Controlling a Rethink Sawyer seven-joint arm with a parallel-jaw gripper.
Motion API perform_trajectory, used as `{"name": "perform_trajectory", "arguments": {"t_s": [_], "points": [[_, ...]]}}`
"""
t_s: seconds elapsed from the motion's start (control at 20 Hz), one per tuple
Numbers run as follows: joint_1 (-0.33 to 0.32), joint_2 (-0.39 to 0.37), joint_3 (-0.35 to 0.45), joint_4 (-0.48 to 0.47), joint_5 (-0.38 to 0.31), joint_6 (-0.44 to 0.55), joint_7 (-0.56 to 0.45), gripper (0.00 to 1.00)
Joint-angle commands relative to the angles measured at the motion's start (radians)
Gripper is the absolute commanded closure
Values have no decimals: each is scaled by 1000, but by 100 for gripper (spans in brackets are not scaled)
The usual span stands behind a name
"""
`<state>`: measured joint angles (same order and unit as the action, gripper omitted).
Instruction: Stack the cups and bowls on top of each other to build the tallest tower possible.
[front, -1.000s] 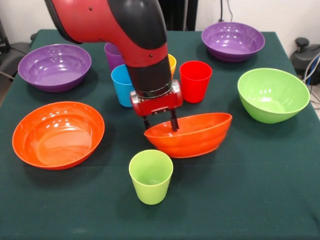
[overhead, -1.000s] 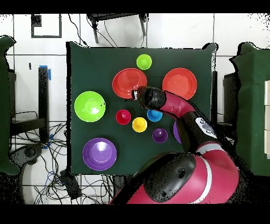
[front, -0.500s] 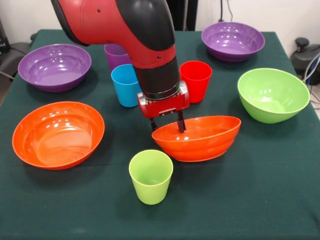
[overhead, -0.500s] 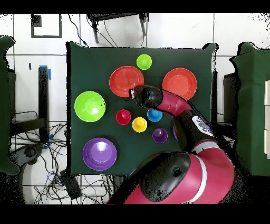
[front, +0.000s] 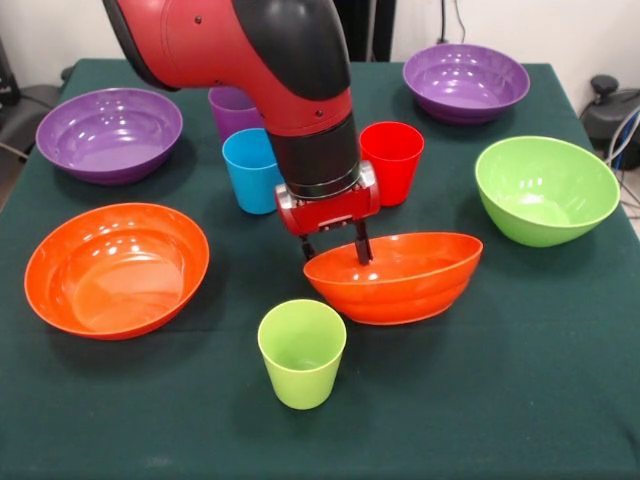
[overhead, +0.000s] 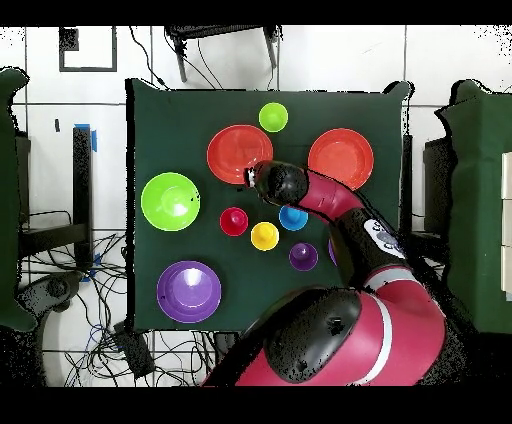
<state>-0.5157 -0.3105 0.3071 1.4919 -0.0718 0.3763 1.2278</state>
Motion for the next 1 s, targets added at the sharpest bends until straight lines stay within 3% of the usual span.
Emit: {"name": "perform_trajectory", "arguments": {"t_s": [0.05, 0.15, 0.25, 0.3, 0.6, 1.0], "points": [[46, 21, 10, -6, 23, 99, 148, 0], [53, 20, 2, -9, 24, 112, 150, 0], [92, 34, -26, -92, 39, 193, 155, 0], [97, 32, -30, -94, 40, 197, 155, 100], [94, 19, -35, -54, 31, 167, 149, 100], [91, 27, -17, -73, 23, 131, 126, 100]]}}
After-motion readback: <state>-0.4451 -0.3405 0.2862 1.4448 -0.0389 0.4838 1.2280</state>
